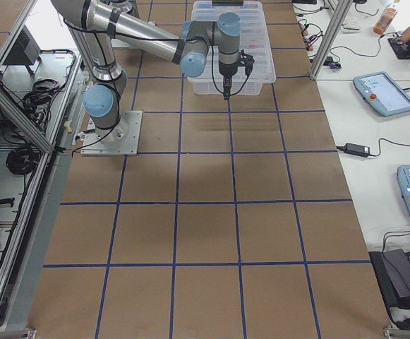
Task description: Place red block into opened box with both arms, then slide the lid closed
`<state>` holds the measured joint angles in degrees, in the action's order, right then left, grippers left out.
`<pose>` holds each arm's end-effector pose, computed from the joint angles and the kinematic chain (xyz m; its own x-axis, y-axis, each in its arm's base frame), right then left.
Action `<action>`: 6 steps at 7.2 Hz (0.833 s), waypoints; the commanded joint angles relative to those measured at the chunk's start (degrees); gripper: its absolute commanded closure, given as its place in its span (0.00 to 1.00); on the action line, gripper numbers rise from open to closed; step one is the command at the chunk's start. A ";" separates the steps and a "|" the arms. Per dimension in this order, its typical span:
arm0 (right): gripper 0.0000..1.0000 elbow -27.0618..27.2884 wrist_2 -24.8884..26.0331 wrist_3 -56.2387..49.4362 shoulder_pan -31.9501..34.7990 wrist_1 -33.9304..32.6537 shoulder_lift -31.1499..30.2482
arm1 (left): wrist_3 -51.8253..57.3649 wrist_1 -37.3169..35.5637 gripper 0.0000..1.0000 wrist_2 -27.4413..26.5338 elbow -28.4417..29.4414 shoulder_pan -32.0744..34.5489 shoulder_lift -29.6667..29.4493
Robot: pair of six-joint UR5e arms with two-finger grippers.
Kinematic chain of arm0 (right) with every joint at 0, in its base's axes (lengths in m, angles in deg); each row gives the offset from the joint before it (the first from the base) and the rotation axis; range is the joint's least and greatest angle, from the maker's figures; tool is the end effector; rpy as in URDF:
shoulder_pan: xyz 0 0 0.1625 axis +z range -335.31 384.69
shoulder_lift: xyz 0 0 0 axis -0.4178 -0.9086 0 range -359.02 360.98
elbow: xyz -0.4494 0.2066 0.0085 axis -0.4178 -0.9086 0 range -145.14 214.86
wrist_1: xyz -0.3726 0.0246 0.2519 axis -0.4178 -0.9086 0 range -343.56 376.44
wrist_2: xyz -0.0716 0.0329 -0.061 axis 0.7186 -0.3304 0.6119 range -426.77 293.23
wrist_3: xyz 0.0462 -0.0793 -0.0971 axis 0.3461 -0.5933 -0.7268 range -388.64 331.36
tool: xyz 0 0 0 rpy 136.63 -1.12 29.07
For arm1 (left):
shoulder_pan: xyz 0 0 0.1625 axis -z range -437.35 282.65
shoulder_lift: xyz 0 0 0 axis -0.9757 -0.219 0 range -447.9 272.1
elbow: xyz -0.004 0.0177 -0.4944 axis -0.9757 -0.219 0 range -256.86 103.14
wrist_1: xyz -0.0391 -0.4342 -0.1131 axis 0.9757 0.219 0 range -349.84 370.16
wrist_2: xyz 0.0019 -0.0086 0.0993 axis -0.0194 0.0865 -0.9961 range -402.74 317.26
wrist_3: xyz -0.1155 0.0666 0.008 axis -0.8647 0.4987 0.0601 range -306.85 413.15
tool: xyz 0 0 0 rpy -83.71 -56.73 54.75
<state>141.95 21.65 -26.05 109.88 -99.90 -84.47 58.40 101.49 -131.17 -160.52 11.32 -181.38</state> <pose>0.0905 -0.5589 0.3720 -0.9915 0.1265 -0.0312 0.1287 0.9884 -0.0805 -0.1238 -0.5659 0.5470 -0.9973 0.0691 0.0249 0.0684 0.9972 -0.0288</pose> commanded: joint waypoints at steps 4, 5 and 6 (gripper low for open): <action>0.00 -5.12 3.51 2.24 4.37 3.97 -1.10 | -0.15 -0.71 0.00 0.09 -0.01 0.02 0.23; 0.00 -11.15 3.08 2.76 4.72 12.80 -2.95 | -0.06 -0.71 0.00 -0.08 -0.01 -0.07 0.32; 0.00 -18.08 1.94 3.20 5.77 20.46 -2.97 | -0.06 -0.71 0.00 -0.17 -0.01 -0.07 0.32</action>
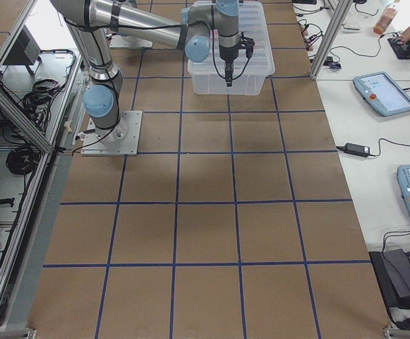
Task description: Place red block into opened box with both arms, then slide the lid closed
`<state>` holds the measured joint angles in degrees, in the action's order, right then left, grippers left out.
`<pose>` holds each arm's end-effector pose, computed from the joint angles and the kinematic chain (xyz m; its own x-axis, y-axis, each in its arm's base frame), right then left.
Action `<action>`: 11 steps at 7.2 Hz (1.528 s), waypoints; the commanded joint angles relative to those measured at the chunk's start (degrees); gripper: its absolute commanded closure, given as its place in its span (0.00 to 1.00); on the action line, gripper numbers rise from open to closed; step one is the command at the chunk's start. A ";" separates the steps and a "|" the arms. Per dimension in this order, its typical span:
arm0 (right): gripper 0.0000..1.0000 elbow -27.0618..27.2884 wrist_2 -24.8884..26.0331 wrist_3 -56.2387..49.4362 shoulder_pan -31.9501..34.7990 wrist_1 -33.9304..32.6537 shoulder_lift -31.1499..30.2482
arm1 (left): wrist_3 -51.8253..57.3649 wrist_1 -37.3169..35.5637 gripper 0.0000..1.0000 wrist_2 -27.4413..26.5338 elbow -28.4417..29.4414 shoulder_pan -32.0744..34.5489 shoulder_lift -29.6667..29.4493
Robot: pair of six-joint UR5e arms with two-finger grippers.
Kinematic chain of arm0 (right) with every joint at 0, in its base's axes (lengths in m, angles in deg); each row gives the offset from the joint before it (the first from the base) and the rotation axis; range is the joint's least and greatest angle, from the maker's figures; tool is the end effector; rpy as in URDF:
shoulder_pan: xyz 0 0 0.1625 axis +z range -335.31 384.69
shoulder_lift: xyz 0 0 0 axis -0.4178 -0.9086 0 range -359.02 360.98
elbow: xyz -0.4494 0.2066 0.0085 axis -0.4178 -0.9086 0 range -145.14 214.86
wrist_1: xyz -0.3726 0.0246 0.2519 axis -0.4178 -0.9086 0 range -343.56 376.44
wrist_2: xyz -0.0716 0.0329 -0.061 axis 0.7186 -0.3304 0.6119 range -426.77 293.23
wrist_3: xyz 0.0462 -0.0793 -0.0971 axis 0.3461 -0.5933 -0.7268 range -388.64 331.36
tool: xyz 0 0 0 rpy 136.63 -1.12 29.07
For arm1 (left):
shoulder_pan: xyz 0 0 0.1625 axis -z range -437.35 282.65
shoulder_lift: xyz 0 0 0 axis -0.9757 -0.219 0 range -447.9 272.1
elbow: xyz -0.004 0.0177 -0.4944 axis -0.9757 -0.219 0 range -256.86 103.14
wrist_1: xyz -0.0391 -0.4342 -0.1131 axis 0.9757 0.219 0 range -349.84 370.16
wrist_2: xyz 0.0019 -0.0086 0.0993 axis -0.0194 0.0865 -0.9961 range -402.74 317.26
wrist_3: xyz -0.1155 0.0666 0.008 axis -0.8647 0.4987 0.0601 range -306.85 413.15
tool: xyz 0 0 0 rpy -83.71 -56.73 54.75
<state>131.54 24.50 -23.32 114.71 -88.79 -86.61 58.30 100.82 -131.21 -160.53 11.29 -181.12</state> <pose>0.1306 -0.5589 0.4666 -0.9955 0.0944 0.0120 0.0925 0.9898 -0.1084 -0.1234 -0.5658 0.5507 -0.9975 0.0672 0.0228 0.0661 0.9968 -0.0447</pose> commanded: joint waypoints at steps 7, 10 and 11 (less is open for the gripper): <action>0.00 -10.28 -1.00 -0.67 2.71 10.30 -1.18 | -5.85 -0.05 0.00 -3.91 -1.50 0.05 -0.29; 0.00 -10.46 -0.92 -0.67 2.71 10.66 -1.27 | -5.77 -0.05 0.00 -1.90 -1.76 0.05 -0.47; 0.00 -10.64 -0.92 -0.67 2.71 10.74 -1.27 | -5.59 -0.05 0.00 -1.89 -1.76 0.13 -0.38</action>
